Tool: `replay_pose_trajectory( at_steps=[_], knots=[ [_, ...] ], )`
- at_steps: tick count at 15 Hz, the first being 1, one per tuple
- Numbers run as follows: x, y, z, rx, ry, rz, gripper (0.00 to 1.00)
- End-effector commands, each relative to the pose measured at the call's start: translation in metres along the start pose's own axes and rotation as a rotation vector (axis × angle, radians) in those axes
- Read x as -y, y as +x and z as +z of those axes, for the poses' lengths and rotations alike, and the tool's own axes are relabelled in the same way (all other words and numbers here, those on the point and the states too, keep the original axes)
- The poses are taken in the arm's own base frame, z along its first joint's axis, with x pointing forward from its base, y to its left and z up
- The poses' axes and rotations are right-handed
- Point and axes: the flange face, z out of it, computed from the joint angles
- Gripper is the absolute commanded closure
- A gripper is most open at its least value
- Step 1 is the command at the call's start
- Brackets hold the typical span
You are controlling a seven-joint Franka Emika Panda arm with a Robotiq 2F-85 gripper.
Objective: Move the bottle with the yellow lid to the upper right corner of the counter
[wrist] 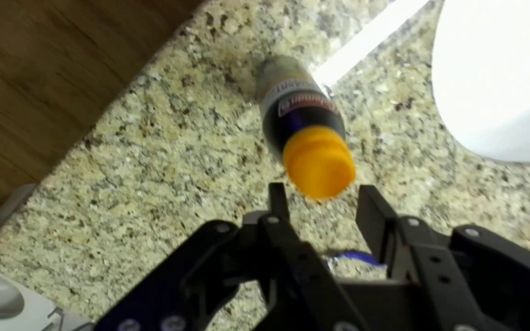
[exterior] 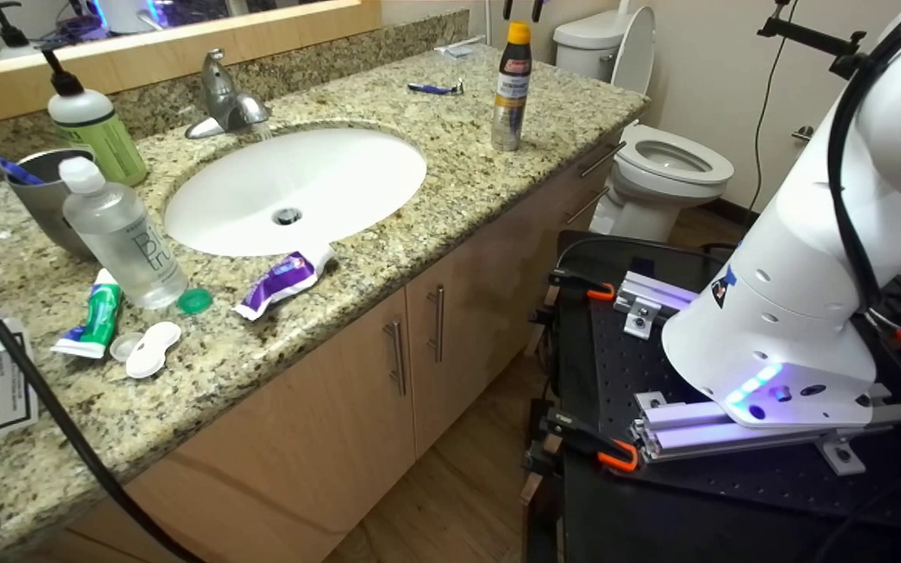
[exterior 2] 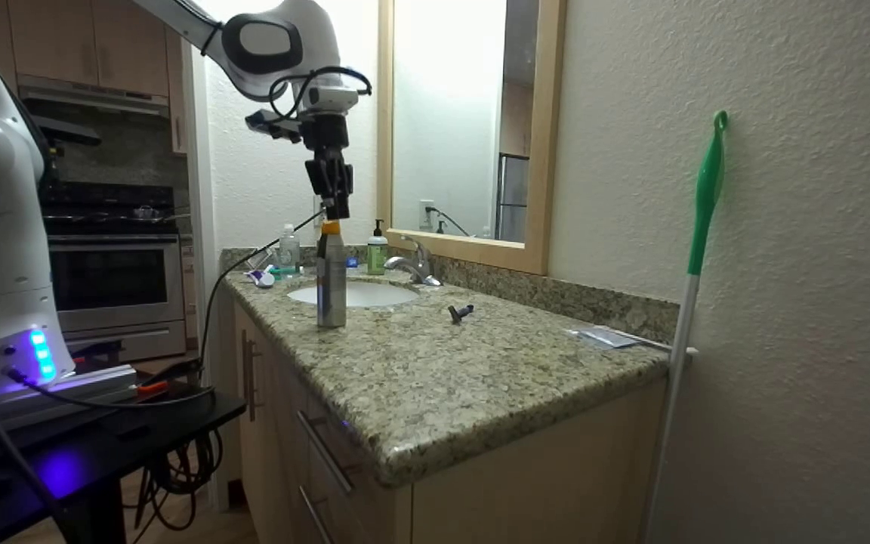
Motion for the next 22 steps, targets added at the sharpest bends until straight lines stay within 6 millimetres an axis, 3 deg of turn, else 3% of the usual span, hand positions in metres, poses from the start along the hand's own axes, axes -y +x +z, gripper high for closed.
replay_pose_trajectory(
  at_steps=[1,3,4,5,6,9,13,14,21,22],
  knots=[
    [-0.01,0.044,-0.081,-0.041,0.076,-0.007,0.81],
    [-0.007,0.061,-0.12,-0.064,0.078,-0.018,0.81],
    [0.0,0.06,-0.135,-0.022,0.116,-0.06,0.44],
    [-0.01,0.051,-0.119,-0.069,0.092,-0.012,0.54],
    [-0.007,0.053,-0.133,-0.058,0.109,-0.028,0.23],
    [0.002,0.031,-0.102,0.036,0.072,-0.074,0.02],
    [0.005,0.009,-0.059,0.142,0.021,-0.108,0.0],
    [0.006,0.021,-0.075,0.102,0.038,-0.084,0.0],
    [0.006,0.003,-0.03,0.119,-0.079,-0.113,0.0],
    [0.005,0.008,-0.047,0.121,-0.044,-0.107,0.0]
  ],
)
